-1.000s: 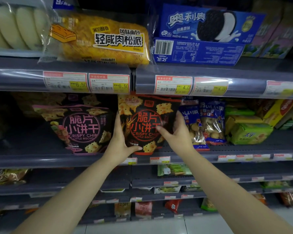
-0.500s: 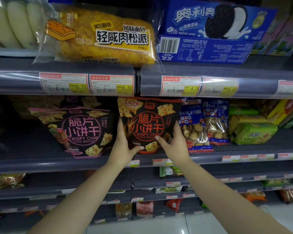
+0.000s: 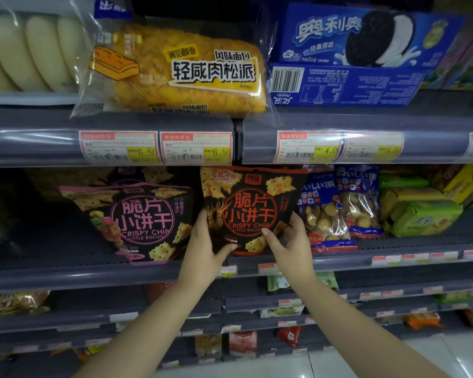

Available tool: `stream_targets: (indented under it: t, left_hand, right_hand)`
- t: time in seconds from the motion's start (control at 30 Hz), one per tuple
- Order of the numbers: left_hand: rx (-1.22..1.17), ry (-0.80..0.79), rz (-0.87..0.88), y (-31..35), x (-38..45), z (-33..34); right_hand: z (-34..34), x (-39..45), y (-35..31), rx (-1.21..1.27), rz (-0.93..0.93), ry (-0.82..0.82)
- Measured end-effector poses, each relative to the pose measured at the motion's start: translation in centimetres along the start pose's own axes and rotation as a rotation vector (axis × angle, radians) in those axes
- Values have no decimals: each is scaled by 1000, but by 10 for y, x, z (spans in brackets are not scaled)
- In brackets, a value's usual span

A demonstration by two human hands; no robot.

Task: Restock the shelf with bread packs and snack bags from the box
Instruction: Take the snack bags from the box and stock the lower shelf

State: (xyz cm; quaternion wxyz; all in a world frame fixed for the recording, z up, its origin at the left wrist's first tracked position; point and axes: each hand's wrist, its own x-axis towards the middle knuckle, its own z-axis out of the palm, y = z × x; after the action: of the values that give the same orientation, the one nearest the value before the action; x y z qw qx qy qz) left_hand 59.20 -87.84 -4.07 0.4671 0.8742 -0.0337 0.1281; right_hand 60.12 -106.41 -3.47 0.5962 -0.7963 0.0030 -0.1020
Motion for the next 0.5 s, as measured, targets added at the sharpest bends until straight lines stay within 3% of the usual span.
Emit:
stream_targets:
  t: [0.23, 0.37, 0.43, 0.5]
  left_hand:
    - [-32, 126, 138, 1, -23, -46]
    - [120, 387, 232, -13, -30, -81]
    - [191, 541, 186, -31, -25, -91]
    - [118, 554, 73, -44, -20, -95]
  right_hand:
    - [1, -1, 4, 47, 30, -27]
    - [0, 1, 4, 68, 36, -33]
    - [0, 1, 3, 76, 38, -34]
    - [0, 0, 2, 95, 49, -42]
